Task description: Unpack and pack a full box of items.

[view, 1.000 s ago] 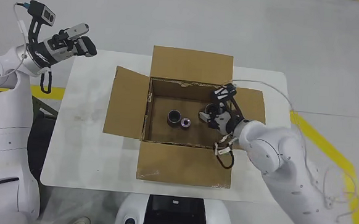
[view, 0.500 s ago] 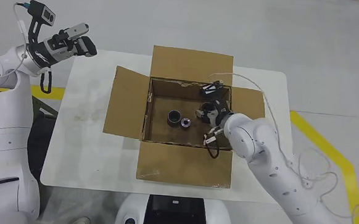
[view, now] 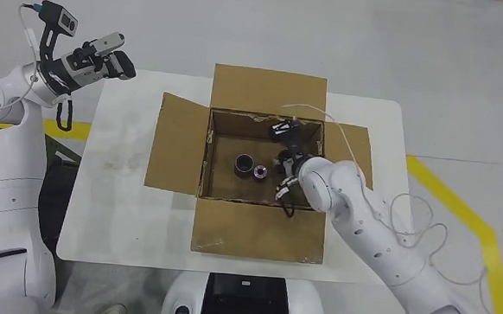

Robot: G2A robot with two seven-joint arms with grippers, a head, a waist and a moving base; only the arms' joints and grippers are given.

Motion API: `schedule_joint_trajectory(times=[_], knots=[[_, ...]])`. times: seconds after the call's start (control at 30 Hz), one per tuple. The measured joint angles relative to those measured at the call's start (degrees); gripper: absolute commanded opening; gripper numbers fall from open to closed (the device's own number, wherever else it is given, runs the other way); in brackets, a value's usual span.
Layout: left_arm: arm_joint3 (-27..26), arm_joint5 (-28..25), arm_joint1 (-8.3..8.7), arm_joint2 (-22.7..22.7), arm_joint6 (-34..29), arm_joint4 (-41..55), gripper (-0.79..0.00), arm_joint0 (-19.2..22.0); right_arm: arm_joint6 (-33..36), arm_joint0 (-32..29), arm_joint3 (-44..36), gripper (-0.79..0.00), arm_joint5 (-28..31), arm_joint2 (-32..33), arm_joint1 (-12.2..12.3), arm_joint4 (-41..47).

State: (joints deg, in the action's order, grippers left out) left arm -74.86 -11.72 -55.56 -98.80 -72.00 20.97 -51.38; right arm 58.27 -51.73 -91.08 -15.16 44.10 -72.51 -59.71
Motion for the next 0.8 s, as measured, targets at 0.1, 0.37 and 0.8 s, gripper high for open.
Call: schedule_joint_trajectory(times=[0.1, 0.37, 0.8], knots=[[0.0, 0.0, 0.0, 0.0, 0.0, 0.0, 0.0, 0.0, -0.1, 0.5, 1.6, -0.77, -0.2, -0.7, -0.6, -0.1], [0.0, 0.0, 0.0, 0.0, 0.0, 0.0, 0.0, 0.0, 0.0, 0.8, 3.4, -0.453, -0.2, -1.0, -1.4, -0.7], [0.0, 0.0, 0.0, 0.0, 0.0, 0.0, 0.0, 0.0, 0.9, -1.2, 0.3, -0.123, 0.4, 1.6, -1.6, -2.3]])
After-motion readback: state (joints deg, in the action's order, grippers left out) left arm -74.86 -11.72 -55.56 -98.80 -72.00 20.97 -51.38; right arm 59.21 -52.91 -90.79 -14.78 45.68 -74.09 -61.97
